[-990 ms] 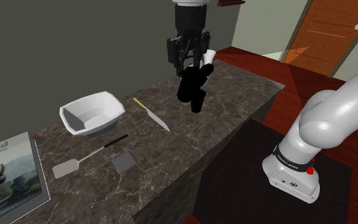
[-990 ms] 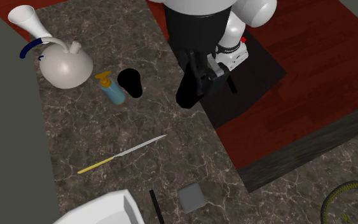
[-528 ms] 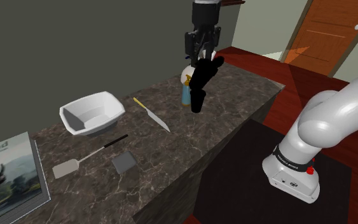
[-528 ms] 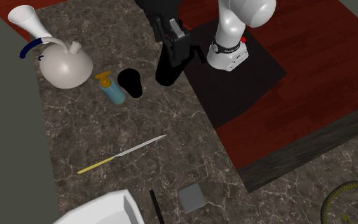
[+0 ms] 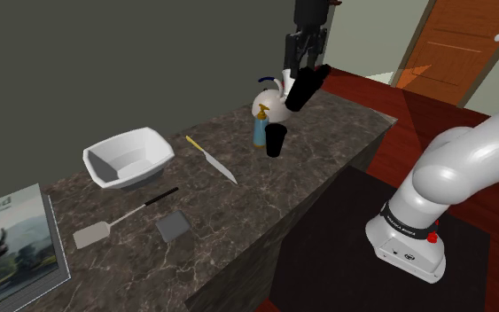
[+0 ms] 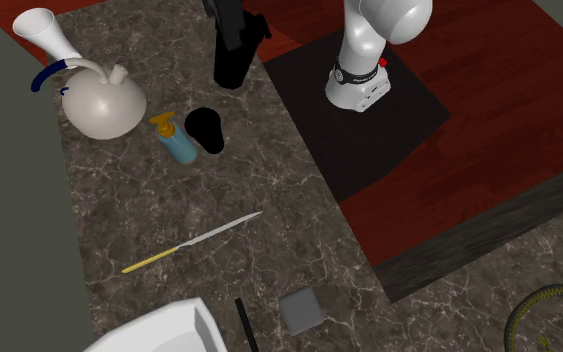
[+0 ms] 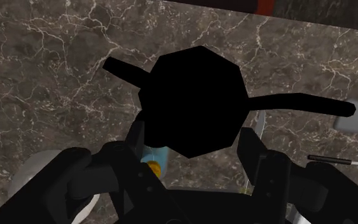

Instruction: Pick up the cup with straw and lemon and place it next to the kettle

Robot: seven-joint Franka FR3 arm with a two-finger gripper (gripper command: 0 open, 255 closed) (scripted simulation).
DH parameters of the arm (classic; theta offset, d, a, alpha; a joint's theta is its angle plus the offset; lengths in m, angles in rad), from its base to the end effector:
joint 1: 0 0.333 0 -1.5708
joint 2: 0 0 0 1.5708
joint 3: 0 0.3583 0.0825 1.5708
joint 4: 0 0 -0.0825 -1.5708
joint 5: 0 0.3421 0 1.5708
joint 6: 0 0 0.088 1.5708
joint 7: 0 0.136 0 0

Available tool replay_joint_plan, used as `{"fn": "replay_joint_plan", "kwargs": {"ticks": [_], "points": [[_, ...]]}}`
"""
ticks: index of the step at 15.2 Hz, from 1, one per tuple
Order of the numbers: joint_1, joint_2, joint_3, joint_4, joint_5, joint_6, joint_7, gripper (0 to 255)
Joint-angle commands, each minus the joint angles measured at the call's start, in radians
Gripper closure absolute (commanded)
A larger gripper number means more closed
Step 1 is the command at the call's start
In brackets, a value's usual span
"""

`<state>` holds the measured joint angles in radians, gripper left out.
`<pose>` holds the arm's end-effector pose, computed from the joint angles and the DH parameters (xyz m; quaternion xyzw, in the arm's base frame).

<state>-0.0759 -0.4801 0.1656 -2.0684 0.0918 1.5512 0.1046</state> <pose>0.3324 0.0586 0.6231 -0.9996 0.0176 0.0219 0.0059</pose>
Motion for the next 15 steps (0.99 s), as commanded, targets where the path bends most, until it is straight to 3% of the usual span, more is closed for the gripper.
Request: {"fn": "replay_joint_plan", "kwargs": {"ticks": [1,15], "points": [[-0.017,0.006,-0.037,0.000,-0.020,0.004,-0.051,255],[-0.133,0.147,-0.277,0.122,-0.130,0.020,-0.383,255]]}}
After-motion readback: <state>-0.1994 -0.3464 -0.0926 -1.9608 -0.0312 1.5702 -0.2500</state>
